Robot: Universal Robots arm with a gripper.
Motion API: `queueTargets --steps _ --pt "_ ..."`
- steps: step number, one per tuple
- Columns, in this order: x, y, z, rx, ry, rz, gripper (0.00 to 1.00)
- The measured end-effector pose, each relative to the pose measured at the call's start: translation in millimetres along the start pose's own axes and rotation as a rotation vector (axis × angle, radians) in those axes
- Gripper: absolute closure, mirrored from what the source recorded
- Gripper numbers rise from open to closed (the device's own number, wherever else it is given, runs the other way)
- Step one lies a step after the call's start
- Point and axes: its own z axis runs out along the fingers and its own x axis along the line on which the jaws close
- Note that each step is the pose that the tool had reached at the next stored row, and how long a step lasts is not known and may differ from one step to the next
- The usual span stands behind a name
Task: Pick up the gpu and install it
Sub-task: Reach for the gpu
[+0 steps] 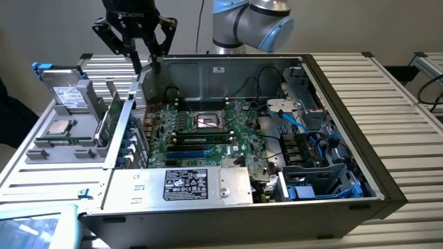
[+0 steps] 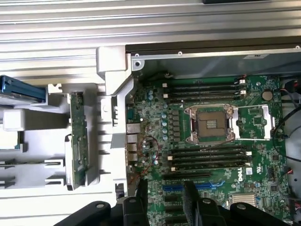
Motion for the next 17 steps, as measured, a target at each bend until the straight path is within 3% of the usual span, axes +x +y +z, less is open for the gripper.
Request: queueTargets --steps 17 --pt "77.3 -2.2 -1.5 0.0 0.0 0.0 0.56"
